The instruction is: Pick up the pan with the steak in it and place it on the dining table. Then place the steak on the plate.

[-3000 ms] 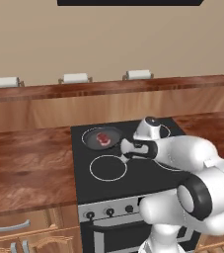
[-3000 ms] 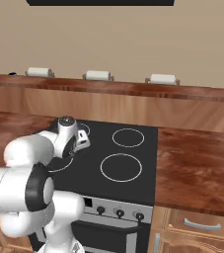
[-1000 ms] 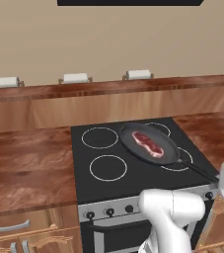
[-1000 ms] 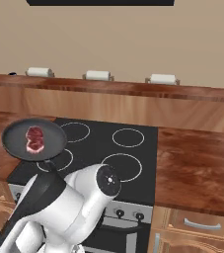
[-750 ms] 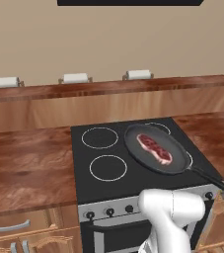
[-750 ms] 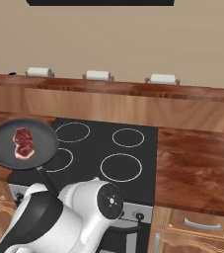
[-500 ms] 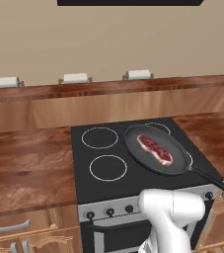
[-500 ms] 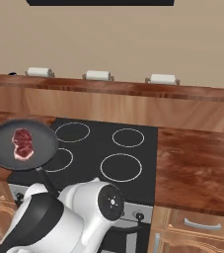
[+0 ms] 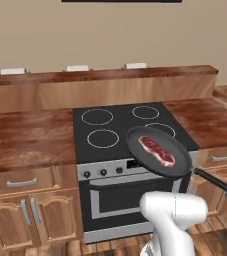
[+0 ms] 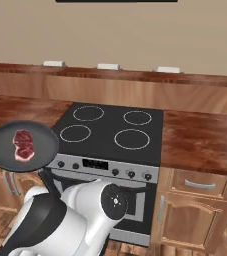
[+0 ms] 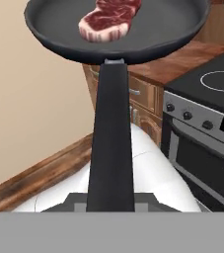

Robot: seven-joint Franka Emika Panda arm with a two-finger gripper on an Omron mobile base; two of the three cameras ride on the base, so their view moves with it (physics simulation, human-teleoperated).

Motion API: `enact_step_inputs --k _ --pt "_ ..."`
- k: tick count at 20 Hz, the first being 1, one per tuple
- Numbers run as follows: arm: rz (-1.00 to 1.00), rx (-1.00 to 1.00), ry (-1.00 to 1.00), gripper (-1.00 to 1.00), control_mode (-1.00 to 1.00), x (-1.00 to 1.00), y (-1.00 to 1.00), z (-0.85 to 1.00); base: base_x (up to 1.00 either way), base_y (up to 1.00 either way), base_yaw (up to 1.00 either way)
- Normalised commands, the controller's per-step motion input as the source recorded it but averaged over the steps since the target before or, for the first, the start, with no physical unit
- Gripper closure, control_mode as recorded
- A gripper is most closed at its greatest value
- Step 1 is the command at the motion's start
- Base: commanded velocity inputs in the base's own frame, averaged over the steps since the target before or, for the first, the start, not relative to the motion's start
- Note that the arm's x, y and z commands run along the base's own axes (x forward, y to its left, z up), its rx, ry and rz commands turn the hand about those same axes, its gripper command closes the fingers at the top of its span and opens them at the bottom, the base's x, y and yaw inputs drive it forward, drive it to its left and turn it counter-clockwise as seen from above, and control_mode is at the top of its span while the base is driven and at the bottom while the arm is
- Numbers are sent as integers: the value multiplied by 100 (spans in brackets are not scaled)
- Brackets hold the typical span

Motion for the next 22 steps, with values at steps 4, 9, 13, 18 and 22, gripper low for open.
enact_step_inputs --k 4,9,13,18,22 --pt "0 0 0 100 100 0 0 0 -83 -1 12" --pt "0 0 0 100 100 0 0 0 -53 -4 32" --pt "0 0 0 100 100 0 0 0 -36 -8 41" --pt "0 0 0 100 100 0 0 0 -29 -9 43" --pt "0 0 0 100 100 0 0 0 -23 -6 45"
